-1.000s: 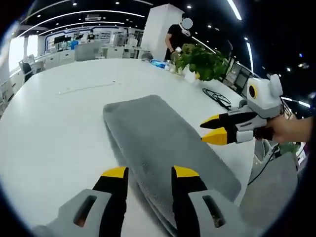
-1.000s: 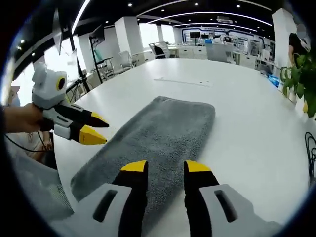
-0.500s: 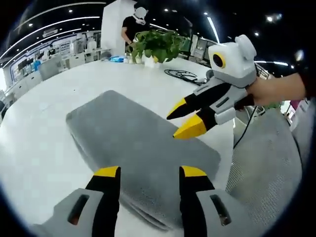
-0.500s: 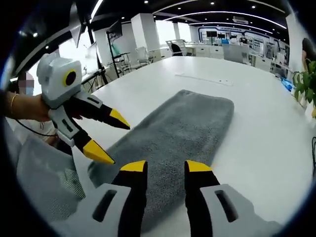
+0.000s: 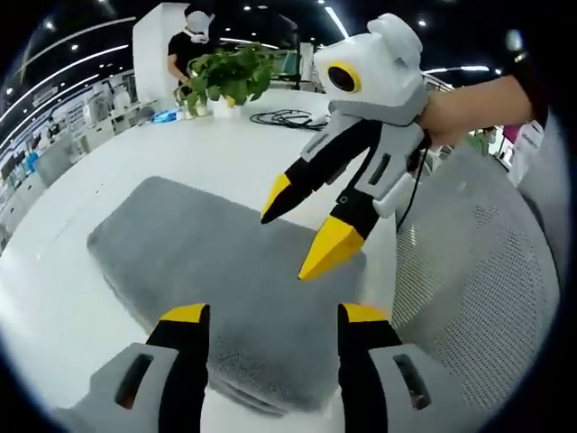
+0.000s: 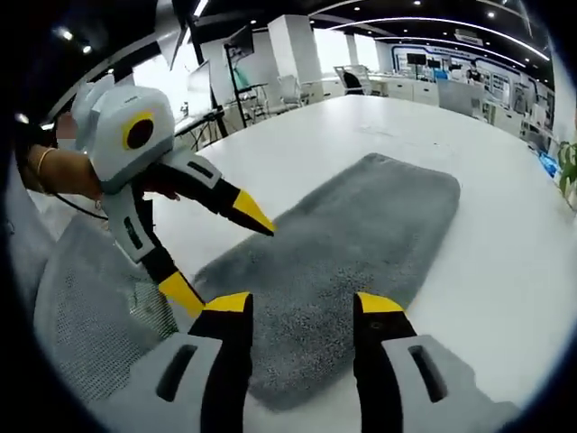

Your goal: Fold the towel on the table until its edges align and the towel forms a compact rectangular stack.

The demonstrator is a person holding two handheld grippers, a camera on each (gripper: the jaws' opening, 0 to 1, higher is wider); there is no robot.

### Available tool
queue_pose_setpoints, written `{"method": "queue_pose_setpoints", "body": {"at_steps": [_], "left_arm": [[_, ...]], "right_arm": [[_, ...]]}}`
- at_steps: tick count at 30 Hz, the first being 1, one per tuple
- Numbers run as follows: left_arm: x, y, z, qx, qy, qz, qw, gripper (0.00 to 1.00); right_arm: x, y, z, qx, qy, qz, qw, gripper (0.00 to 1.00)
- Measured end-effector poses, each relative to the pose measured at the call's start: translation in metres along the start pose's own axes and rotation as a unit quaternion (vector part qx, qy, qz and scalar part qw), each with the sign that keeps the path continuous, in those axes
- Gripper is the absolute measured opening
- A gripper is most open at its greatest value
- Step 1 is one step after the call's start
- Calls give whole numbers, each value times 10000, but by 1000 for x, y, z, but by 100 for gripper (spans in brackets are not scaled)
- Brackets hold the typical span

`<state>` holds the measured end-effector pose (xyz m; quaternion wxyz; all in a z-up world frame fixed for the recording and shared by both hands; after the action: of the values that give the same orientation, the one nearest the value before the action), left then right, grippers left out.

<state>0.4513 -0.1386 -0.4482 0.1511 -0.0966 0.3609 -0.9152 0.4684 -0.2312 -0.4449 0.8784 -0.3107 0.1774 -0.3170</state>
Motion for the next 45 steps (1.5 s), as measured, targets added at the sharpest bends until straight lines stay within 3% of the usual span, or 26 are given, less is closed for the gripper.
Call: {"method": "queue_pose_setpoints", "body": {"at_steps": [11,15,23,29,33,40,45], "left_arm": [[20,7,-9,-424,636,2,9971,60],[23,10,-13,-651,1066,48,9922,59],[28,17,-17,-821,1305,-29,9880,51],[29,25,-27,-966,1281,-104,9870,49],[26,26,-28,-834,1038,-35,9911,46],[20,28,-28,-796,823,56,9934,40],[20,26,-25,-805,798,80,9935,37]], "right_arm": [[-19,-4,-19,-281,-430,239,9984,41],[-24,-5,-27,-449,-925,259,9944,37],[-42,-5,-42,-608,-1184,423,9902,35],[-43,-4,-52,-679,-1289,401,9885,34],[-38,1,-55,-701,-1539,268,9852,27],[-37,5,-58,-766,-1784,237,9807,25],[-36,4,-58,-768,-1641,203,9832,22]]}}
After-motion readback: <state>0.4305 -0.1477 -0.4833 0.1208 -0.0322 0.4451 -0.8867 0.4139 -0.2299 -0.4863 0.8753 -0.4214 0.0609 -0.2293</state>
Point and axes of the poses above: the point that each gripper's makers call its tool centre point, and the gripper's own axes: y roughly forward along the fingers, x roughly to its right, z roughly out of its top, the point moved 4 cm from there along -y, roughly backward along the fingers, and after that the axes turned 5 degrees about -z, right-handed, at the moved point
